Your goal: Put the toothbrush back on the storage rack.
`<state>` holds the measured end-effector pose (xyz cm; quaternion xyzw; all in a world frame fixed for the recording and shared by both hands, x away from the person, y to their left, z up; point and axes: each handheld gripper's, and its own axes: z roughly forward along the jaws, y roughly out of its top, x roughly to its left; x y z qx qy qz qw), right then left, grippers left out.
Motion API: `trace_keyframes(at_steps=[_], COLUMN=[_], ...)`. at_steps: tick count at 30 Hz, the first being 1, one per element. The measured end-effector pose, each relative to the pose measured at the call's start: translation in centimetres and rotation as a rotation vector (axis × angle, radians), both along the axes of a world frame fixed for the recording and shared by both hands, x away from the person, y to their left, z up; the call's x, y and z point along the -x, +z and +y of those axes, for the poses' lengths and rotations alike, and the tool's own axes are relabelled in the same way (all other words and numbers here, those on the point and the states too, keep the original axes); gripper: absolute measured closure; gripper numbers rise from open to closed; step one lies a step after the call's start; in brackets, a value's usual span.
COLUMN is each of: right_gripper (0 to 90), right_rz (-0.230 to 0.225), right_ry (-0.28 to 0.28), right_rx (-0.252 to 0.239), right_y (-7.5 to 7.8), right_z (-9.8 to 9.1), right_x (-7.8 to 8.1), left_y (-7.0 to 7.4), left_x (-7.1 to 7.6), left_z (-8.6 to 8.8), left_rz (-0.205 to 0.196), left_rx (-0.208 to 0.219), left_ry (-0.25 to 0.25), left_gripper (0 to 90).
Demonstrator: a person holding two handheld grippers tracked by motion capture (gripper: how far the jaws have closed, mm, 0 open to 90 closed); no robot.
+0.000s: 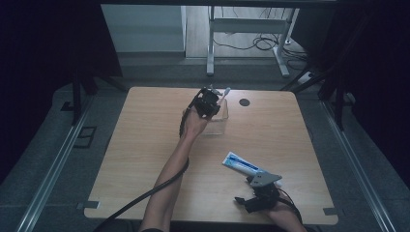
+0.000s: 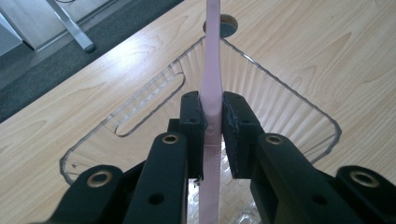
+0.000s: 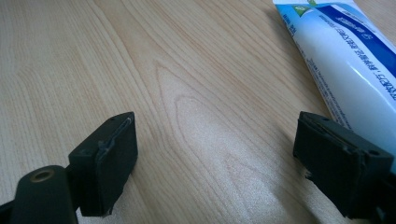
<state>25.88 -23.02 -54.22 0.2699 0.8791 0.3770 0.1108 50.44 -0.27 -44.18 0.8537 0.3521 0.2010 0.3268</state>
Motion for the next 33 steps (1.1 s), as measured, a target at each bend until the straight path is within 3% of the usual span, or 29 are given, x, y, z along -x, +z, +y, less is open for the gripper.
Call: trace_keyframes(at_steps=[33], right_gripper=[13.4], right_rz=[-0.001], right_ry=[-0.001], right_rx=[0.0], right_y=[0.0], right_z=[0.0], right_x=[0.0], left_y=[-1.4], left_x=[0.0], left_z=[-0.8], left_rz=[0.041], left_rx=[-0.087], left_ry=[-0.03], left_gripper=[77.6])
